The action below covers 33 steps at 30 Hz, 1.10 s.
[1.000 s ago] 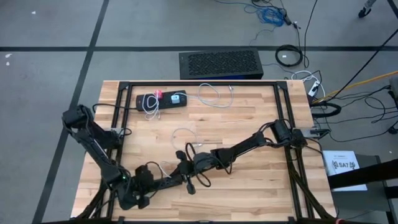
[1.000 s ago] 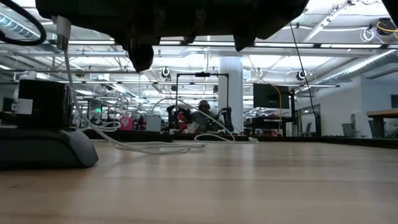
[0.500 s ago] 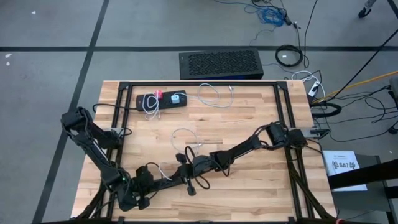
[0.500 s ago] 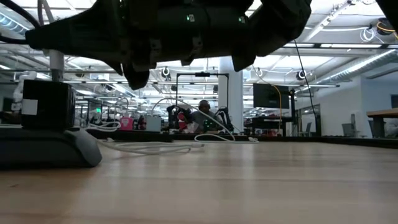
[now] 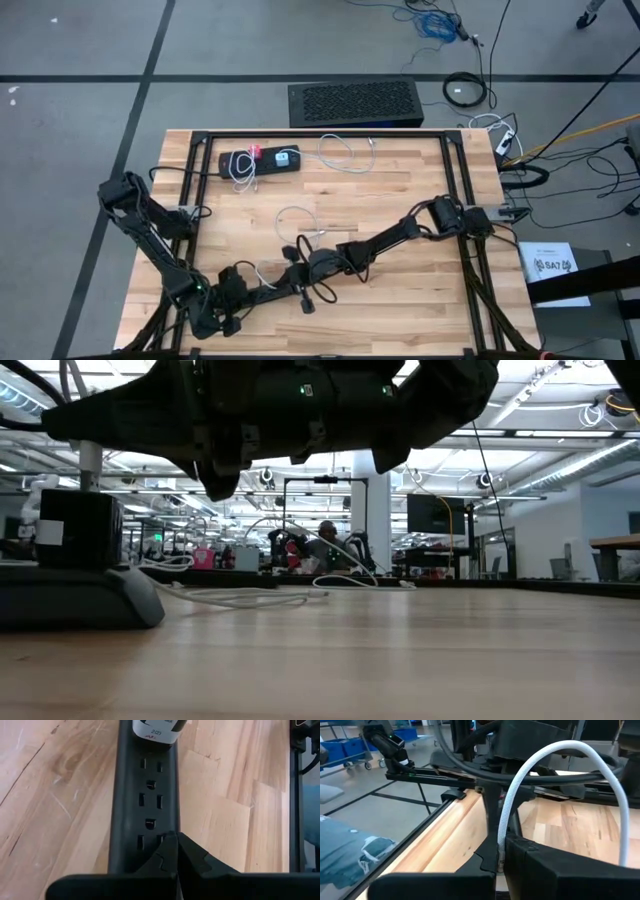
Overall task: Insert USB
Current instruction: Insert the white USB cable into the black charger adapter
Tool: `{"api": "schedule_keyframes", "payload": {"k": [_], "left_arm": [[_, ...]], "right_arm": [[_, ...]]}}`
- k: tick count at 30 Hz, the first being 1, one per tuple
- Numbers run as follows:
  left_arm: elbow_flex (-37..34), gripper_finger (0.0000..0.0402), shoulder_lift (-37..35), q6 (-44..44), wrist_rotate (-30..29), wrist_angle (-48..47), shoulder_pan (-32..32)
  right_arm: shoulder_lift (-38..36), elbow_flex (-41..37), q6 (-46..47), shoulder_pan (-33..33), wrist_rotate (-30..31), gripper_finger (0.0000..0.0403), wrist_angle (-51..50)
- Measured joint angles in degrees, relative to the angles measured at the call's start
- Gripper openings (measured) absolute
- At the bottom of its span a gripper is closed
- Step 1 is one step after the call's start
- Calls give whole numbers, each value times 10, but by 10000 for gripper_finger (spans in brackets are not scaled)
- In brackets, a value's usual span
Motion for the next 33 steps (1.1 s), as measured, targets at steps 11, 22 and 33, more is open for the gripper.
{"api": "schedule_keyframes", "payload": {"k": [11,22,33], "left_arm": [[-1,2,-3,0,2,1,0],[-1,2,-3,0,3,3,0],[-1,2,-3,0,3,3,0]], "right_arm": [[0,0,-2,-7,-11,0,-3],[-3,0,-1,-11,-13,0,-16],[-10,0,-5,-11,-13,0,-38]]}}
